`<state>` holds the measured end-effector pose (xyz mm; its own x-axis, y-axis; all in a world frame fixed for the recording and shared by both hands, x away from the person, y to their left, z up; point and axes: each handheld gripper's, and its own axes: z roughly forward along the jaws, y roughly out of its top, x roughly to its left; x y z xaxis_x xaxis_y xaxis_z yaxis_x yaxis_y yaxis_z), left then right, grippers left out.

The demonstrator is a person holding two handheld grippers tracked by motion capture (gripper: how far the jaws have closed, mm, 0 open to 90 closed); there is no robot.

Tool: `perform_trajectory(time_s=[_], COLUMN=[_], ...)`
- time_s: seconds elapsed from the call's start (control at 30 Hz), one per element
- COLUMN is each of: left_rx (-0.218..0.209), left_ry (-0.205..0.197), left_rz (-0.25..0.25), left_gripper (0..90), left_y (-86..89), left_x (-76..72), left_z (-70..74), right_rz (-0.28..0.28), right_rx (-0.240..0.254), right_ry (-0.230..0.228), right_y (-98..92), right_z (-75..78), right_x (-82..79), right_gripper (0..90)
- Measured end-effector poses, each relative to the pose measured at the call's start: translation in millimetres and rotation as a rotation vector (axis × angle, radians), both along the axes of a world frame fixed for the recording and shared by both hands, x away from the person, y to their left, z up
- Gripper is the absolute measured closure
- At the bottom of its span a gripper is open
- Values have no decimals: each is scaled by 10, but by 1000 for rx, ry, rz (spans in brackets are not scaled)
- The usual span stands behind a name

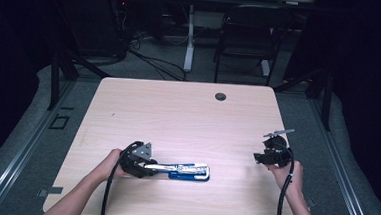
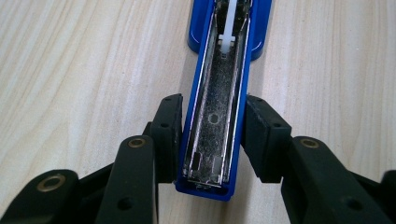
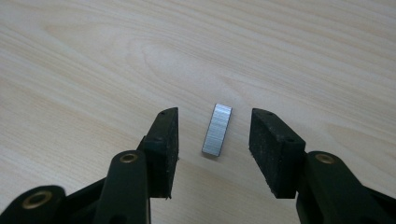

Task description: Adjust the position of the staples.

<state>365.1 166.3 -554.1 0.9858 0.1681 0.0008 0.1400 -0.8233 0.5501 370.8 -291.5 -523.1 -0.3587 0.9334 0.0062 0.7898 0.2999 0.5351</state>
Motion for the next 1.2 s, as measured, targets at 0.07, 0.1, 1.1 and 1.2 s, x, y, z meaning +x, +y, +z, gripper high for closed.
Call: perform_trajectory(time_s=[0.07, 0.1, 1.1, 1.2], left_rx=[1, 0, 28, 30], left_ry=[-3, 0, -9, -8], left_rz=[0, -2, -20, -25], left_gripper=[603, 603, 605, 605], left_y=[0, 0, -20, -19], left_x=[0, 2, 13, 15], left_z=[-1, -1, -23, -19], right_rz=[-2, -8, -55, -58], right_rx=[-4, -2, -95, -108], right_ry=[7, 13, 148, 155], right_y=[-7, -7, 139, 146], right_z=[-4, -7, -237, -263], right_x=[24, 41, 241, 238], right_gripper=[527, 535, 705, 738])
